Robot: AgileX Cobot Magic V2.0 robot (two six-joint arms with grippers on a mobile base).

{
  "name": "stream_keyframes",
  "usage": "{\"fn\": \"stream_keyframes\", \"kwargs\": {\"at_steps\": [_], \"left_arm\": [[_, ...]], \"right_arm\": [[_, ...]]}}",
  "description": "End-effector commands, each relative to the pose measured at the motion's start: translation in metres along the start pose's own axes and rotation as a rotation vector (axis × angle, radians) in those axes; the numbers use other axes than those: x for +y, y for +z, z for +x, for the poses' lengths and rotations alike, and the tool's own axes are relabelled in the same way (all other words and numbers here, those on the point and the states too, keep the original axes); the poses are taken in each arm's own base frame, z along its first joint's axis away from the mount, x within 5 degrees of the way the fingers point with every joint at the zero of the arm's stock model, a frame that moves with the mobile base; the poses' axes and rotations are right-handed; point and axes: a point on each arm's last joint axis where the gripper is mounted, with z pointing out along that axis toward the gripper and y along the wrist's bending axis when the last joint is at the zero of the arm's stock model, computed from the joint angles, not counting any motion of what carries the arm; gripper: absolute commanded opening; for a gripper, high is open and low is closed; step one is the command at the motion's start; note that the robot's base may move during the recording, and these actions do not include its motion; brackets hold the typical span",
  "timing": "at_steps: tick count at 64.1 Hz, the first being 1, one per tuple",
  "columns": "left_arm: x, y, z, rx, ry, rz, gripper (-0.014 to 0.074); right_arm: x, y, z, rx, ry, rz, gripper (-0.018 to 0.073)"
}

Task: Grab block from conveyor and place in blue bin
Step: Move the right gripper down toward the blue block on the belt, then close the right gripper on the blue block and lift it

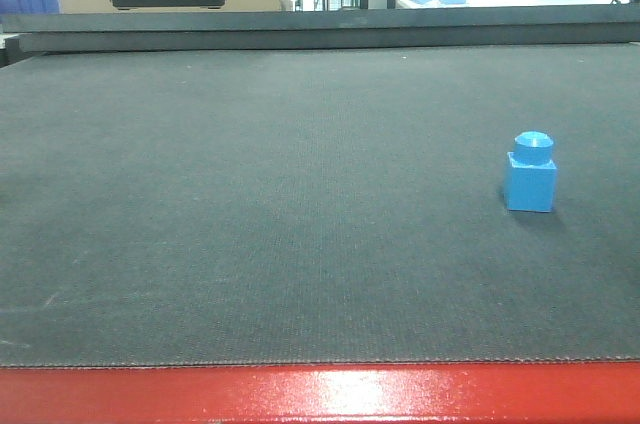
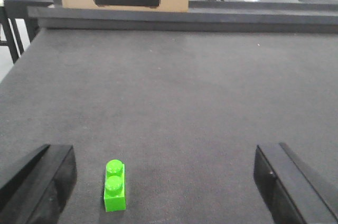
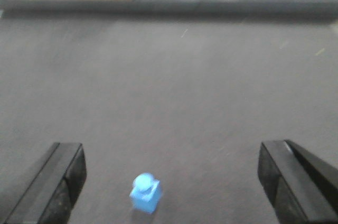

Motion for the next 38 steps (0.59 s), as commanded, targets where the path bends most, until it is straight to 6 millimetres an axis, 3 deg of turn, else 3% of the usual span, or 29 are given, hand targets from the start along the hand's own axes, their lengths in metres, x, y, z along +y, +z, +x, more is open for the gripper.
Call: {"fn": "stream_keyframes", "kwargs": {"at_steps": [1, 18, 38], "left_arm": [[-0.001, 0.000, -0.003, -0.009, 0.000, 0.014, 0.0590], [-0.001, 0.000, -0.002, -0.007, 0.015, 0.020, 0.0590], [-0.001, 0.000, -0.002, 0.000, 0.014, 0.021, 0.0590]], "right_arm": [[0.008, 0.023, -0.013, 0.108, -0.024, -0.051, 0.0570], [0.032, 0.109, -0.025, 0.434, -0.042, -0.131, 0.0570], [0.023, 0.197, 0.002, 0.677, 0.137, 0.083, 0.0570]]}}
